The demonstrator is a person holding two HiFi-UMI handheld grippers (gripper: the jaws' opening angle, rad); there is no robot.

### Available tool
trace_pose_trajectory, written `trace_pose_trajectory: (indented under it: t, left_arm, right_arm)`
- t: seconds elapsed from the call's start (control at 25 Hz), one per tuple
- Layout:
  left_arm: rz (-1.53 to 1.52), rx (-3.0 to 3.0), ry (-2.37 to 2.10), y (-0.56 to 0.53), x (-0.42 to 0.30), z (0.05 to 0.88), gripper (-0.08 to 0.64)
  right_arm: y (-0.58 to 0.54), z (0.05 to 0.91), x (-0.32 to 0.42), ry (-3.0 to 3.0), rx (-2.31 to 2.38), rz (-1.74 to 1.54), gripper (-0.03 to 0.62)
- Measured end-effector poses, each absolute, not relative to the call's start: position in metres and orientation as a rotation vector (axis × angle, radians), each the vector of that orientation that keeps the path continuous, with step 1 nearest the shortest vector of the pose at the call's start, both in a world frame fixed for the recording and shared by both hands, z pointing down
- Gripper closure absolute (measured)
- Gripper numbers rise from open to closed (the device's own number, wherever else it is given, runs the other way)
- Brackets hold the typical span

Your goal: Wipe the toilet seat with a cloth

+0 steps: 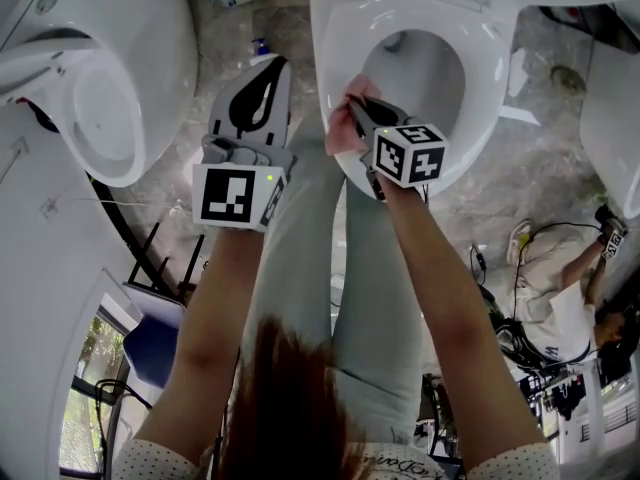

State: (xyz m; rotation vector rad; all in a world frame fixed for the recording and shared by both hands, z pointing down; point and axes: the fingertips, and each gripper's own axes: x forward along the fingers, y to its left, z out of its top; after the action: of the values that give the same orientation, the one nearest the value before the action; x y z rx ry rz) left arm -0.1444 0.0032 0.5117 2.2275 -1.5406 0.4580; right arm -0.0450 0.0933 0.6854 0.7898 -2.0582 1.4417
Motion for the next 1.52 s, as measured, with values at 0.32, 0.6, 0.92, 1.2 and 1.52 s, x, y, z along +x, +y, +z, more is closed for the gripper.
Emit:
trace_pose_trajectory:
  t: [0.32, 0.6, 0.92, 1.2, 1.52]
  left_arm:
    - [0.468, 2.227, -1.522, -0.002, -0.154, 0.516, 0.555]
    - [0.482, 2.222, -1.495, 0.002, -0.156, 0.519, 0.555]
    - [0.475, 2.227, -1.487, -0.005, -0.157, 0.52, 0.555]
    - [0.47, 2.235, -1.483, -0.008, -0.155, 0.519, 0.555]
    - [0.475, 2.224, -1.486, -0.011, -0.157, 0.52, 0.555]
  right_arm:
    - [0.071, 0.685, -0.05, -2.057, 0.851, 1.46, 0.557]
    - [0.048, 0.681, -0.056, -2.049, 0.977, 1.554, 0.557]
    - [0.026, 0.673, -0.069, -2.118, 0.937, 1.438, 0.557]
    - [0.018, 0.665, -0.079, -2.209, 0.833, 1.211, 0.557]
    - [-0.024, 0.649, -0.103, -2.353, 0.8, 0.949, 0.558]
